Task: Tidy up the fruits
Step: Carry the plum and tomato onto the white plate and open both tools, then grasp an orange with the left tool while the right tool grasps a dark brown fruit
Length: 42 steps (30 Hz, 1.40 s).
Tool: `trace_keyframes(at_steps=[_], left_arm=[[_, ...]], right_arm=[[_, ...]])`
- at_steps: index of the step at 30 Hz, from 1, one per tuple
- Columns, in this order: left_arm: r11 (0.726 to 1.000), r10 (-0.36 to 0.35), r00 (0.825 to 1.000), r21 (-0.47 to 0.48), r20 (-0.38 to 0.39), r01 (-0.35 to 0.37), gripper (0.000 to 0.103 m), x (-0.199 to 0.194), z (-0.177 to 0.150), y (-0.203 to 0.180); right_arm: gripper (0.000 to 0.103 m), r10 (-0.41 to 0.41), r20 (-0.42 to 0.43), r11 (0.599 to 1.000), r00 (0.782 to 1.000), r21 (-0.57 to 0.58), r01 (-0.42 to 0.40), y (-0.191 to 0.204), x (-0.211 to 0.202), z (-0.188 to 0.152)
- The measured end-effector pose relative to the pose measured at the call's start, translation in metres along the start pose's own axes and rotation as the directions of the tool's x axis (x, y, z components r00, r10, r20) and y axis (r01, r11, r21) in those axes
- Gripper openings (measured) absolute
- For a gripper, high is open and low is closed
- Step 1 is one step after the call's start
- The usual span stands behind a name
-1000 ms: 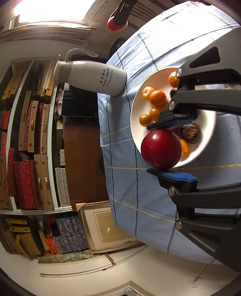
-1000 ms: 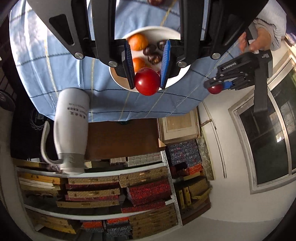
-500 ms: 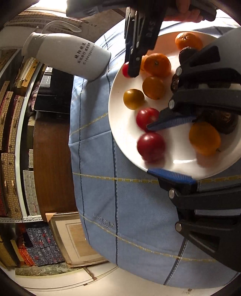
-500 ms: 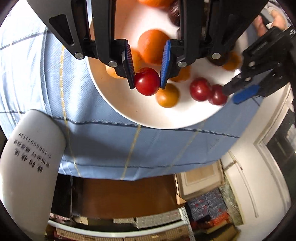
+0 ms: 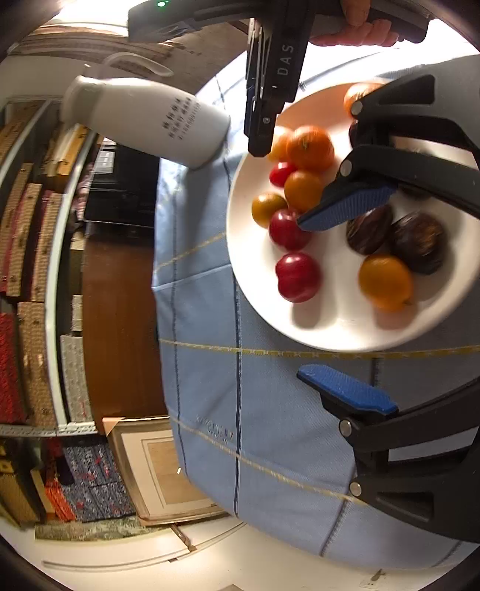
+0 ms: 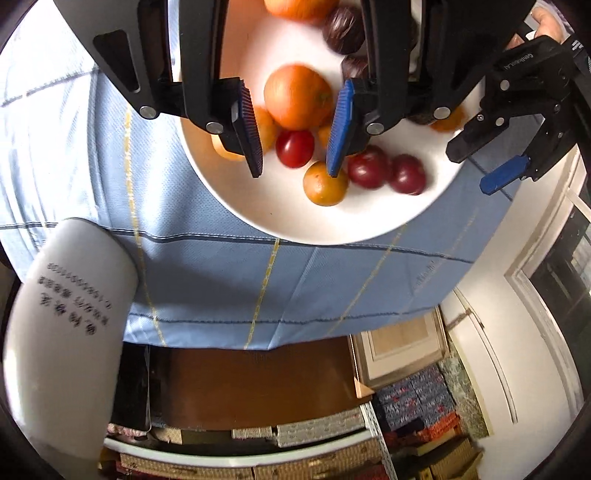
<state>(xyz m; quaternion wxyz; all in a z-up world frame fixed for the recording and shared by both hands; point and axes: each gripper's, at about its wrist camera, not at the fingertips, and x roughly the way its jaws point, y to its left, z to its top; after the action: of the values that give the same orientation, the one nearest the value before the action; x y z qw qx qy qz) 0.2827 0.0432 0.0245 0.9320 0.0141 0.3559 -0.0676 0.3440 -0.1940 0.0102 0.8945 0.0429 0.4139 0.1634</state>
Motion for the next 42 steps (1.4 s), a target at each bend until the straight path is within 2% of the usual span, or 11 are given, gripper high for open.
trace_keyframes(at_steps=[5,11,13,17,20,22,29,34,39,41,42], left_arm=[[0.999,-0.022,0.999,-0.026,0.045,0.023,0.077,-0.055,-0.021,-0.008],[0.999,0.003,0.997,0.049,0.075,-0.007,0.084,-0.111,-0.053,-0.039],[0.998,-0.001,0.996,0.066,0.088,-0.005,0.088,-0.129,-0.063,-0.049],[0.994,-0.004,0.993,0.11,0.118,-0.009,0.095,-0.164,-0.09,-0.074],[0.989,-0.032,0.994,0.148,0.103,0.016,0.097,-0.176,-0.118,-0.096],[0.985,-0.053,0.995,0.166,0.083,0.039,0.098,-0.176,-0.135,-0.107],[0.974,-0.078,0.996,0.21,-0.035,0.084,0.098,-0.142,-0.18,-0.139],[0.969,-0.085,0.994,0.227,-0.069,0.098,0.098,-0.128,-0.181,-0.147],[0.971,-0.104,0.989,0.207,-0.104,0.124,0.098,-0.112,-0.177,-0.146],[0.969,-0.119,0.987,0.203,-0.109,0.139,0.094,-0.109,-0.174,-0.146],[0.967,-0.124,0.986,0.206,-0.115,0.146,0.082,-0.107,-0.173,-0.148]], right_arm=[[0.045,0.009,0.066,0.999,0.998,-0.033,-0.007,0.01,-0.059,-0.018],[0.054,0.026,0.155,0.995,0.988,-0.098,-0.01,0.029,-0.143,-0.05],[0.062,0.036,0.192,0.994,0.981,-0.11,-0.015,0.034,-0.172,-0.064],[0.066,0.059,0.244,0.992,0.968,-0.126,-0.028,0.04,-0.215,-0.092],[0.079,0.061,0.274,0.991,0.96,-0.128,-0.026,0.038,-0.234,-0.117],[0.09,0.05,0.299,0.993,0.953,-0.12,-0.015,0.034,-0.24,-0.139],[0.091,0.037,0.267,0.999,0.963,-0.006,-0.037,-0.005,-0.218,-0.199],[0.091,0.036,0.246,0.987,0.969,0.142,-0.072,-0.044,-0.197,-0.225],[0.091,0.033,0.215,0.976,0.976,0.202,-0.078,-0.06,-0.174,-0.235],[0.091,0.037,0.208,0.973,0.977,0.215,-0.083,-0.065,-0.169,-0.238],[0.091,0.039,0.207,0.971,0.977,0.221,-0.086,-0.067,-0.167,-0.238]])
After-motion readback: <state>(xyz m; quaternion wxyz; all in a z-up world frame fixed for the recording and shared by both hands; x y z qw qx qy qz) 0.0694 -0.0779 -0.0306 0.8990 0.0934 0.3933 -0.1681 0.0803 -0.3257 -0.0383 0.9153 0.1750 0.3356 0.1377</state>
